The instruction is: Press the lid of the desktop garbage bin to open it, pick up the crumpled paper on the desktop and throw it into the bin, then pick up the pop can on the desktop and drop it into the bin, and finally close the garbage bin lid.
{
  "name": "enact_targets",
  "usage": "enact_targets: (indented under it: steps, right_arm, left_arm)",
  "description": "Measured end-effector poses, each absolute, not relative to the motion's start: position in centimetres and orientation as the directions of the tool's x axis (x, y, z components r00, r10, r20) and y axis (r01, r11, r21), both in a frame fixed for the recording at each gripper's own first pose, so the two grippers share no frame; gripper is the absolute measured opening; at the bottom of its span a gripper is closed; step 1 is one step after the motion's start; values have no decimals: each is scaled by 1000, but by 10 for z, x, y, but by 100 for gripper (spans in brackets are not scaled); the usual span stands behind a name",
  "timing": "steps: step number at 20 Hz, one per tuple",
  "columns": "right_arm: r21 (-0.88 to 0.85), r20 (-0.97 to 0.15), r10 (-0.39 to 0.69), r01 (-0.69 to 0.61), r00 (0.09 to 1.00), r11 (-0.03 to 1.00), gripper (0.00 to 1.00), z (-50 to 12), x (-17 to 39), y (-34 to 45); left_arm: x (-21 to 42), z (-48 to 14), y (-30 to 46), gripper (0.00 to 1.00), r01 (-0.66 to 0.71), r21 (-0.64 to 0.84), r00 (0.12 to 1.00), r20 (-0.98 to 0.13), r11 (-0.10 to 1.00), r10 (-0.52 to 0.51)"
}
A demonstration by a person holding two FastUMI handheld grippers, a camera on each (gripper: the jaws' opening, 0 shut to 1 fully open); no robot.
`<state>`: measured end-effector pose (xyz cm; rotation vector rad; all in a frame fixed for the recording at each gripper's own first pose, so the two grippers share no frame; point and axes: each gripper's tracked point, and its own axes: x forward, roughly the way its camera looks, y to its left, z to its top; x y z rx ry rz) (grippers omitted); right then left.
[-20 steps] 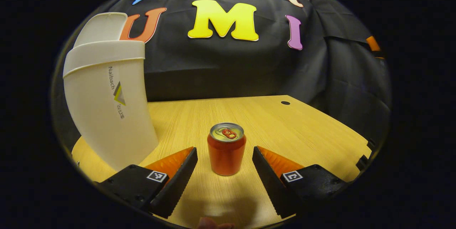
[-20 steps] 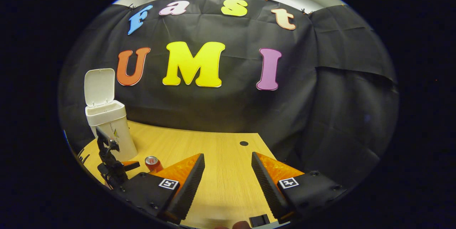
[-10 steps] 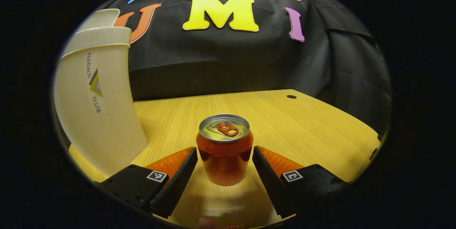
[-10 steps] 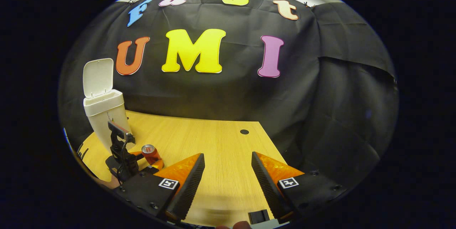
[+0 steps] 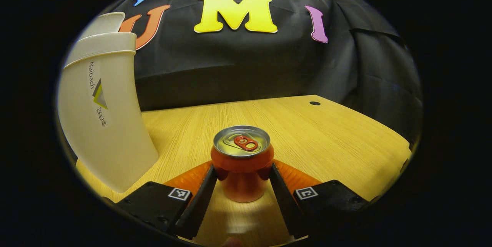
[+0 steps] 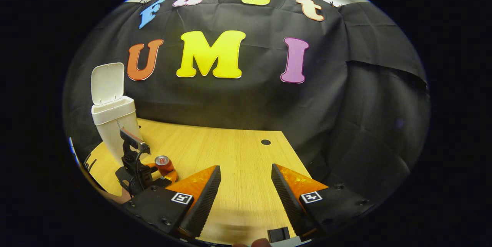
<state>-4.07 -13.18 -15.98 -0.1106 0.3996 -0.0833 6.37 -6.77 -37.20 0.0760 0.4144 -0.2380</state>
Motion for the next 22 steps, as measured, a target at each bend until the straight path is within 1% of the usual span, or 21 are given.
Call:
enact_targets:
  steps: [6, 8, 11, 17, 21, 22]
  right_arm:
    - [-119, -369, -80, 38, 926, 992, 86, -154, -43, -124]
    - [-107, -358, -68, 32, 931, 994, 86, -150, -41, -120]
    - [-74, -324, -58, 36, 944, 997, 86, -138, -35, -114]
    - [-34, -248, -32, 25, 968, 999, 86, -108, -25, -101]
    - [-11, -212, -31, 29, 977, 1000, 86, -93, -19, -98]
    - [-5, -209, -32, 32, 977, 999, 84, -91, -19, -97]
  left_arm:
    - [60, -337, -66, 80, 257, 15, 897, -375, 966, -233]
    - [57, -314, -63, 80, 248, 5, 900, -371, 969, -229]
    - [54, -263, -55, 80, 221, -21, 916, -339, 975, -215]
    - [67, -139, -10, 80, 132, -17, 968, -211, 991, -132]
    - [78, -81, 33, 80, 43, -17, 988, -148, 999, -45]
    - [82, -72, 45, 79, 22, -17, 990, -137, 1000, -24]
